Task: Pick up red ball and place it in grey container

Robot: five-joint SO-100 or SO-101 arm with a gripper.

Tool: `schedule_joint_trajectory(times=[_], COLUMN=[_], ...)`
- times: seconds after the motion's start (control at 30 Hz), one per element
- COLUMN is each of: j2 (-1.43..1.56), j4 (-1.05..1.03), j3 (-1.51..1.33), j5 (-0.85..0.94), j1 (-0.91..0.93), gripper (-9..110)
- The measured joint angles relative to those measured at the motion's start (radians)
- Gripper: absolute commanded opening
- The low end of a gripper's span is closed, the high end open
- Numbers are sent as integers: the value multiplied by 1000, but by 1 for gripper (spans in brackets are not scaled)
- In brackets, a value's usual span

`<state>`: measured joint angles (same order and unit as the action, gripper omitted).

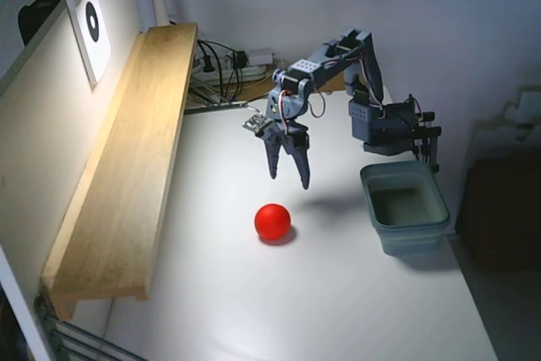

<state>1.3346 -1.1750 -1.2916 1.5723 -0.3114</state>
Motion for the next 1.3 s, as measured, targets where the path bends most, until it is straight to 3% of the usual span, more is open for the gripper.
schedule_joint_trajectory(times=[0.77, 1.03, 1.3], j2=[8, 6, -160], j4=[253, 253, 224], j3=[-232, -229, -49], j5=[0, 0, 0], j1=[-2, 0, 0], gripper=[38, 38, 38])
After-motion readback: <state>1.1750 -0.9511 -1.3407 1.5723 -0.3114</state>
